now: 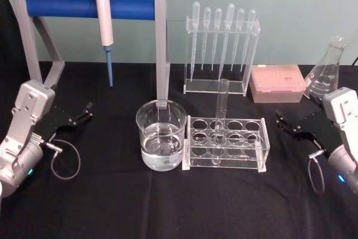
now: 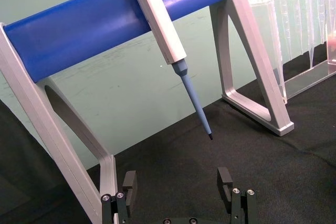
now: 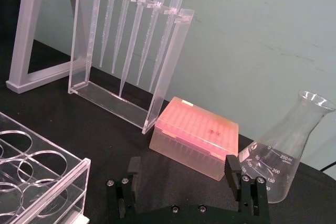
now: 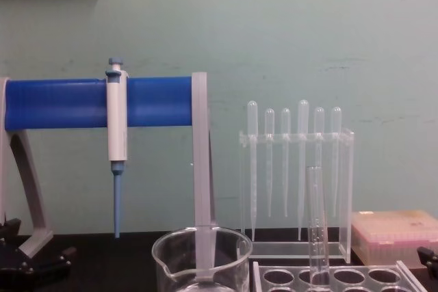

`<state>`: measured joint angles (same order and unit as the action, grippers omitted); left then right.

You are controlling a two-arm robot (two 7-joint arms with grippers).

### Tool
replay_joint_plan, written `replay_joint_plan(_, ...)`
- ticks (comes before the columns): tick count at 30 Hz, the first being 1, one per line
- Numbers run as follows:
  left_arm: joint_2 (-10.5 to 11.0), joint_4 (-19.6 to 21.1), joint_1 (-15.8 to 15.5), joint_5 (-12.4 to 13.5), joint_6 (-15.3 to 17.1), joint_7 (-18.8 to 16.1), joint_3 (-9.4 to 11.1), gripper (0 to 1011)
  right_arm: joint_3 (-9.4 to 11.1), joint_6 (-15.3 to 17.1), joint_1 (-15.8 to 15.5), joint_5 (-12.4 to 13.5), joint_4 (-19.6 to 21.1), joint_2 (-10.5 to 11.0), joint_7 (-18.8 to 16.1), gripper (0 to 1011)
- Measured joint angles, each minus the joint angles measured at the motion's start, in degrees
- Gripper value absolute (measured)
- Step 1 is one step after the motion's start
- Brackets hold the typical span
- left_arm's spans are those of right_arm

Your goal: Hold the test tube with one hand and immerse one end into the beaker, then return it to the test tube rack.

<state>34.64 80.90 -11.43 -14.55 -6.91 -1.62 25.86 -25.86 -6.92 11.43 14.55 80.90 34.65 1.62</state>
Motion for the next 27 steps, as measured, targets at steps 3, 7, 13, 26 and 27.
replay_joint_plan(3, 0.0, 0.0, 0.0, 0.0, 0.0, 0.0, 0.0, 1000, 0.0, 0.0, 0.0, 0.0, 0.0, 0.0, 0.0, 1003)
replay_joint_plan(7, 0.0, 0.0, 0.0, 0.0, 0.0, 0.0, 0.0, 1000, 0.0, 0.0, 0.0, 0.0, 0.0, 0.0, 0.0, 1003)
replay_joint_plan(13, 0.0, 0.0, 0.0, 0.0, 0.0, 0.0, 0.0, 1000, 0.0, 0.0, 0.0, 0.0, 0.0, 0.0, 0.0, 1003)
replay_joint_plan(26, 0.0, 0.0, 0.0, 0.0, 0.0, 0.0, 0.0, 1000, 0.0, 0.0, 0.0, 0.0, 0.0, 0.0, 0.0, 1003)
replay_joint_plan(27, 0.0, 0.0, 0.0, 0.0, 0.0, 0.0, 0.0, 1000, 0.0, 0.0, 0.0, 0.0, 0.0, 0.0, 0.0, 1003)
